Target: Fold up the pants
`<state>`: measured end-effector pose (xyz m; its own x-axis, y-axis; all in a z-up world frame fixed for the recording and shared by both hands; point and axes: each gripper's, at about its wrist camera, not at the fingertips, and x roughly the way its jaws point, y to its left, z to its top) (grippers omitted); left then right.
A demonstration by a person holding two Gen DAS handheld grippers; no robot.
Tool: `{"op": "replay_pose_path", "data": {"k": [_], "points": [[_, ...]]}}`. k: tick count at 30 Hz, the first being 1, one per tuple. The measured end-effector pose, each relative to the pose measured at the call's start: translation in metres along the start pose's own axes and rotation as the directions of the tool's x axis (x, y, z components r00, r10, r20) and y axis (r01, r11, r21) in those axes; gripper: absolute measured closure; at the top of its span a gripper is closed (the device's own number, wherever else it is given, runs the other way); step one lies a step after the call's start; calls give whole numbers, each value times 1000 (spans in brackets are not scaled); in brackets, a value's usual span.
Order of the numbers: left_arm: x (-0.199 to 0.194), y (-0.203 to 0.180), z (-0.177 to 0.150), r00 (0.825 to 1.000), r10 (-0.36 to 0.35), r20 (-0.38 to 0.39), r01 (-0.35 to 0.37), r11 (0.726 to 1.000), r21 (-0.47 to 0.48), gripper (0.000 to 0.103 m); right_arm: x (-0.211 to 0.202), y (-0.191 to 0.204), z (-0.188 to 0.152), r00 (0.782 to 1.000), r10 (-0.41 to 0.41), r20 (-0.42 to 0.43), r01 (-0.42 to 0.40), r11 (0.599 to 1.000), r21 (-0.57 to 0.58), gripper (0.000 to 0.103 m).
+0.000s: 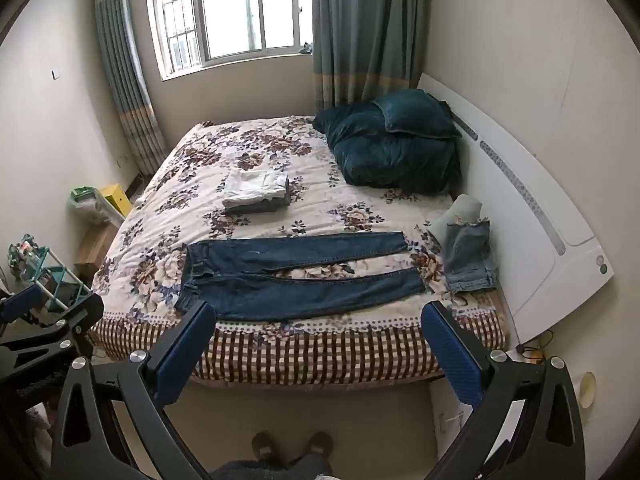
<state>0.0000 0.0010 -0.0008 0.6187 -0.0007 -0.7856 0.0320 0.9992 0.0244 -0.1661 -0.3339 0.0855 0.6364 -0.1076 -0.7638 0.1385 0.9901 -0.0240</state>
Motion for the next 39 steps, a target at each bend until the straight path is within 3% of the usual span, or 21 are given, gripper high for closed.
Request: {"op": "replay_pose_path", "data": {"k": [39], "points": [[-7, 10, 19, 999, -14, 29, 14, 1000, -3, 0, 1, 7, 2, 1000, 11, 23, -11, 1000, 0, 0]]}}
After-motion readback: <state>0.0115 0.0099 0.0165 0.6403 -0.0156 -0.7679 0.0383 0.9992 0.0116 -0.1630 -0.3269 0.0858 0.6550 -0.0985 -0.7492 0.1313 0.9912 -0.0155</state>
